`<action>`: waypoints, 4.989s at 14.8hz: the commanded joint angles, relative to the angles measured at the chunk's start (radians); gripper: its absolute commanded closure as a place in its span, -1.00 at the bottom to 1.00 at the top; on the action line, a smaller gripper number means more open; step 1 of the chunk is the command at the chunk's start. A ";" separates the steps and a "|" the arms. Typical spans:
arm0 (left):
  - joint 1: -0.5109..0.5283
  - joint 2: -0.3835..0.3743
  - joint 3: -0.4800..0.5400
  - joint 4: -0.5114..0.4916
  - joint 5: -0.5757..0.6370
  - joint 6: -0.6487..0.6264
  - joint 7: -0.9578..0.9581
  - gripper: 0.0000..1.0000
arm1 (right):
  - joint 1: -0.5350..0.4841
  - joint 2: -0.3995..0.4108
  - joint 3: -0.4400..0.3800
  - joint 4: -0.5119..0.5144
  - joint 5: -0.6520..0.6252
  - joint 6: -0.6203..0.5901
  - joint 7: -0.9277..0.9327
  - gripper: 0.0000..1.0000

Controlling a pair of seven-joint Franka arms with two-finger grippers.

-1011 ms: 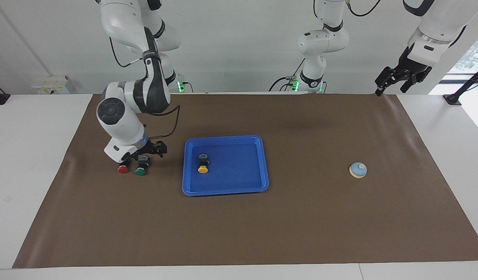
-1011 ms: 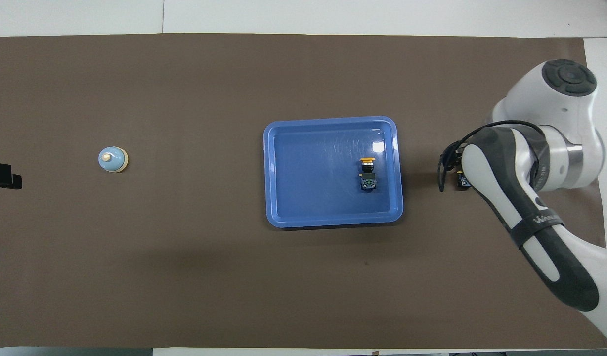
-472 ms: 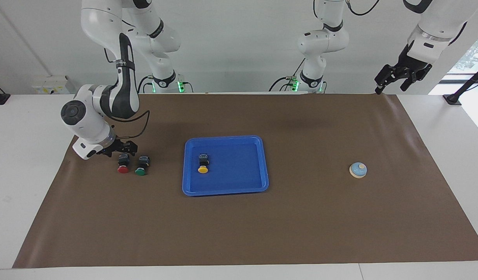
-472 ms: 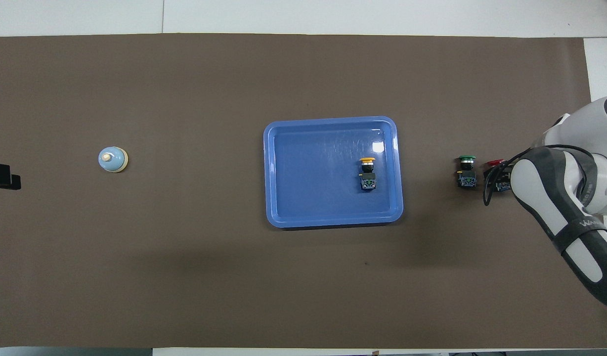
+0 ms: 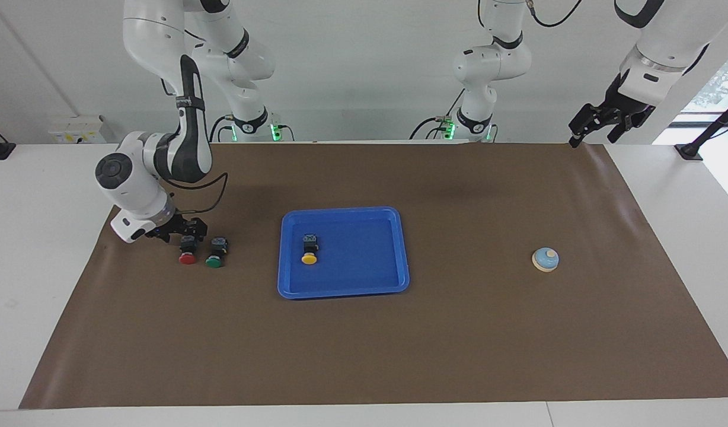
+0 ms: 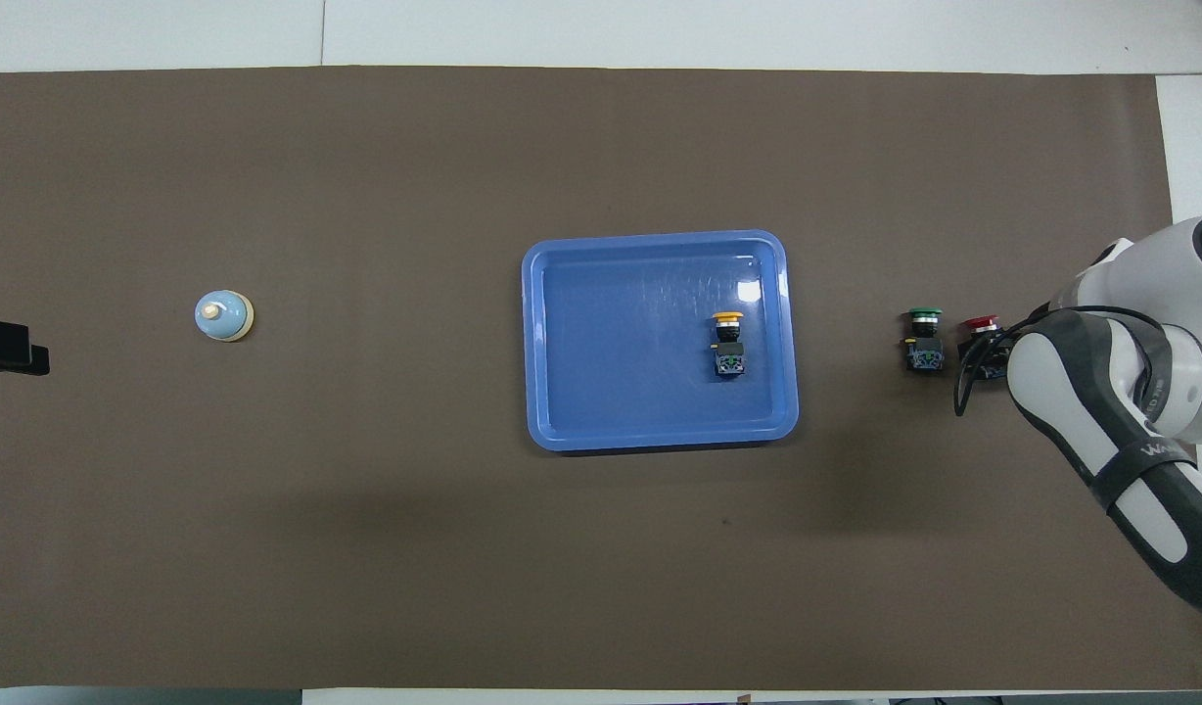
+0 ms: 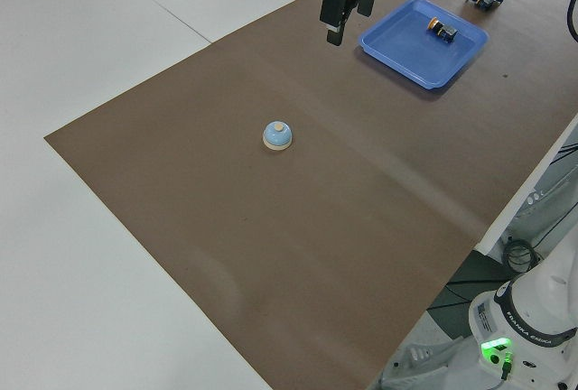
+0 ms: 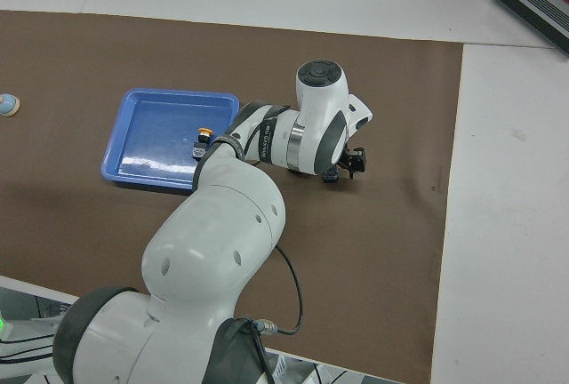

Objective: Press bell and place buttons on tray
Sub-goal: 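Return the right gripper and grasp the red button, then place the red button in the tray beside the yellow one, then move the right gripper back and grasp the green button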

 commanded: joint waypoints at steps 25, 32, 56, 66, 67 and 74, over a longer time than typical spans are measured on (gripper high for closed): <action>-0.005 -0.045 0.005 0.028 -0.003 -0.034 0.003 -1.00 | 0.597 0.212 0.029 0.536 0.153 -0.231 0.632 1.00; -0.005 -0.045 0.005 0.028 -0.003 -0.034 0.003 -1.00 | 0.628 0.237 0.029 0.392 0.156 -0.045 0.633 0.92; -0.005 -0.045 0.005 0.028 -0.003 -0.034 0.003 -1.00 | 0.196 0.053 -0.001 0.168 -0.007 -0.168 0.201 -0.73; -0.005 -0.045 0.005 0.028 -0.003 -0.034 0.003 -1.00 | 0.160 0.061 0.006 0.140 0.027 -0.100 0.187 -0.71; -0.005 -0.045 0.005 0.028 -0.003 -0.034 0.003 -1.00 | 0.160 0.062 0.006 0.140 0.042 -0.100 0.187 -0.71; -0.005 -0.045 0.005 0.028 -0.003 -0.034 0.003 -1.00 | 0.160 0.056 0.005 0.071 0.058 -0.072 0.184 -0.53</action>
